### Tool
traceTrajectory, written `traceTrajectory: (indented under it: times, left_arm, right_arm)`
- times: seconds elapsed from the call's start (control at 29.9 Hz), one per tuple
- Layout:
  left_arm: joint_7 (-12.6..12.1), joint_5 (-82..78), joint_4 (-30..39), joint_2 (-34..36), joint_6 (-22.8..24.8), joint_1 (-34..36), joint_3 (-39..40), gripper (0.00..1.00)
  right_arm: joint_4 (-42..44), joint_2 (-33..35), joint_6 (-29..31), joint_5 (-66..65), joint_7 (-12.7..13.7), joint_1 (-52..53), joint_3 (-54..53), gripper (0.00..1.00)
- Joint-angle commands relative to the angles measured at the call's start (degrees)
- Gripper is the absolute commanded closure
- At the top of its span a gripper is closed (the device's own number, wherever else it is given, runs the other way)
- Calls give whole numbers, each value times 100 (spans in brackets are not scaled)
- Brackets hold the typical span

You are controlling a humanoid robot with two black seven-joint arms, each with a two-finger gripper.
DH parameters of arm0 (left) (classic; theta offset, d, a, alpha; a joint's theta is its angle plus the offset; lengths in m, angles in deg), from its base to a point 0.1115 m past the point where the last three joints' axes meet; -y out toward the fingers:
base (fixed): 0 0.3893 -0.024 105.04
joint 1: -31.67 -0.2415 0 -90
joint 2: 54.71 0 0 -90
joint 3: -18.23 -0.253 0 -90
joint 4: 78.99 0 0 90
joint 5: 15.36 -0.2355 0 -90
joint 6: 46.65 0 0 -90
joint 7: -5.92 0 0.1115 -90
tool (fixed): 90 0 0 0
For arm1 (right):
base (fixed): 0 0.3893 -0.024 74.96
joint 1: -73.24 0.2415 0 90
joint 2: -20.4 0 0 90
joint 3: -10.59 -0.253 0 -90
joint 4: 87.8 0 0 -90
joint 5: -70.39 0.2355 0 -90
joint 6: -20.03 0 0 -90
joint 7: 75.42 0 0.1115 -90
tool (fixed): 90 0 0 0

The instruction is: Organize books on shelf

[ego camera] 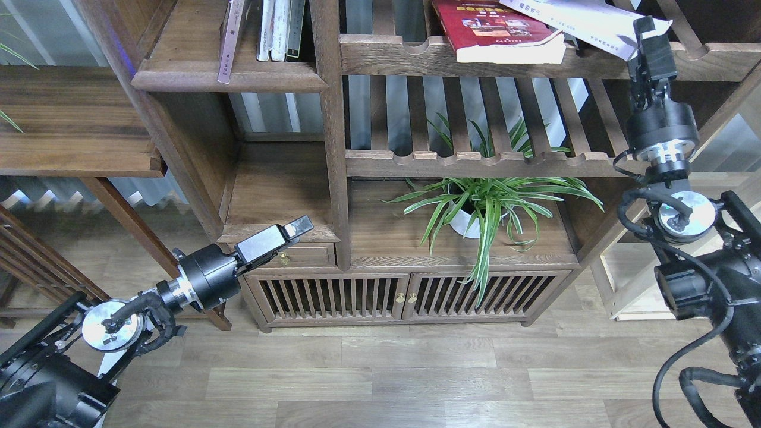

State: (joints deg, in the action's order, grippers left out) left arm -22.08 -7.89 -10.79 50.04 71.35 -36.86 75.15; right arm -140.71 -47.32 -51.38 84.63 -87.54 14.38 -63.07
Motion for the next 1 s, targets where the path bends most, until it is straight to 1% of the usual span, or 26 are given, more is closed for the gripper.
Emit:
traceTrajectory:
  times: [0.0, 0.23, 0.33, 0.37, 0.4, 0.5, 0.53, 0.6, 0.67, 0.77, 0.97]
  left_arm:
    - [0, 9, 0, 11, 0, -2, 21, 2]
    - [0, 17, 9, 11, 0, -37, 21, 2]
    - [0, 17, 0, 20, 0, -37, 21, 2]
    - [0, 17, 0, 20, 0, -37, 30, 2]
    - [0, 9, 0, 20, 0, -37, 30, 2]
    - [0, 17, 9, 29, 0, -37, 30, 2]
    - [0, 9, 0, 29, 0, -37, 30, 2]
    - [0, 17, 9, 29, 0, -37, 30, 2]
    - [0, 17, 9, 29, 0, -37, 30, 2]
    - [0, 9, 0, 20, 0, -37, 12, 2]
    - [0, -62, 9, -15, 0, -37, -6, 2]
  right_arm:
    - [0, -57, -110, 0, 8, 67, 1, 16]
    - [17, -110, -365, 8, 8, 234, 1, 17]
    - [26, -128, -488, 17, 8, 269, 1, 21]
    - [26, -136, -541, 17, 17, 278, 1, 23]
    - [35, -137, -593, 26, 17, 270, 1, 30]
    - [35, -137, -611, 26, 17, 278, -8, 45]
    - [35, -137, -611, 35, 17, 287, -8, 47]
    - [35, -137, -577, 35, 8, 296, -61, 45]
    - [26, -102, -559, 35, 8, 296, -96, 35]
    - [9, -40, -541, 35, -9, 270, -131, 25]
    - [0, -22, -523, 35, 8, 287, -228, 25]
